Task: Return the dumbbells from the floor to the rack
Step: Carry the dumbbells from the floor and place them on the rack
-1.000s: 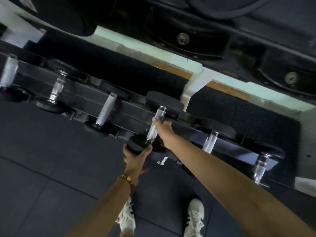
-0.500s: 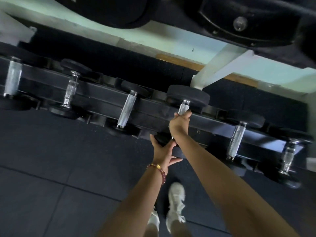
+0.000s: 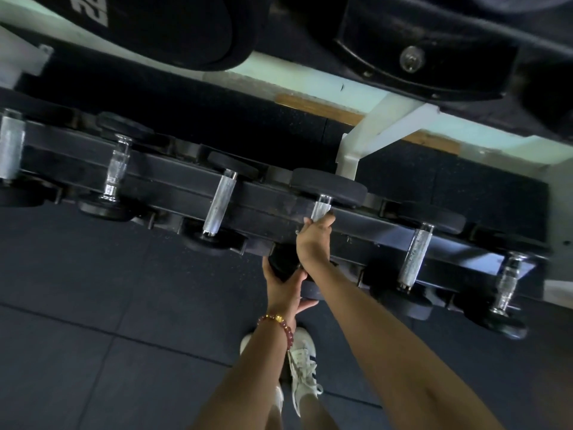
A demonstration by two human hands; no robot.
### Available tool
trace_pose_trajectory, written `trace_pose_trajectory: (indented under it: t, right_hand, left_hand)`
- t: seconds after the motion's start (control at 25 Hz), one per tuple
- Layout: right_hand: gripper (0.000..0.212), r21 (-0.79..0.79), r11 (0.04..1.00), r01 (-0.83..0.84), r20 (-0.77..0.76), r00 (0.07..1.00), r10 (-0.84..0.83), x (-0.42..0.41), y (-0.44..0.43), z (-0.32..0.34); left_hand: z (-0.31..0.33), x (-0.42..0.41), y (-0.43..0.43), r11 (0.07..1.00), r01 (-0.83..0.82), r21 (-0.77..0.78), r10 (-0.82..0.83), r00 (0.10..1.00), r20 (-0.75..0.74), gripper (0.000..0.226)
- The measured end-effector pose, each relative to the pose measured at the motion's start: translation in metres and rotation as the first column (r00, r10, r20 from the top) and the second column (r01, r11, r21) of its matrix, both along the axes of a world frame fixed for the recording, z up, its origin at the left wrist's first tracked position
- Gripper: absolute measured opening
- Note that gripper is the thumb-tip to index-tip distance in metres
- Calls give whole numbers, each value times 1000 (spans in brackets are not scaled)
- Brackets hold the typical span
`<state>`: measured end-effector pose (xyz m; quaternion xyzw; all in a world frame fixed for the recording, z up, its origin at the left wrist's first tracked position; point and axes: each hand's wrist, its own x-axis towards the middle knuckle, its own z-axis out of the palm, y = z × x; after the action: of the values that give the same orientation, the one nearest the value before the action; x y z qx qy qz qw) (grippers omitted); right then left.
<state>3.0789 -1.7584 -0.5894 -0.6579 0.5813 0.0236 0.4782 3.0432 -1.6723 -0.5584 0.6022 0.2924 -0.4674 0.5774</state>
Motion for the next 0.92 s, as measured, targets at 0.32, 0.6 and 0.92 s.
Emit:
trace_pose_trajectory:
  t: [0.32, 0.6, 0.92]
  right_hand:
    - [45, 122, 991, -46, -34, 998, 51, -9, -16, 3]
    - [28, -152, 988, 41, 136, 990, -20, -20, 11, 45]
    - [46, 183, 958, -222, 165, 967, 192, 88, 87, 4]
  left_hand:
    - [-5, -1, 6, 997, 81, 17, -81, 996, 28, 77]
    - [-25, 52, 60, 872, -348, 344, 200, 896, 397, 56]
    - [-48, 141, 121, 815, 375, 442, -564, 690, 454, 67]
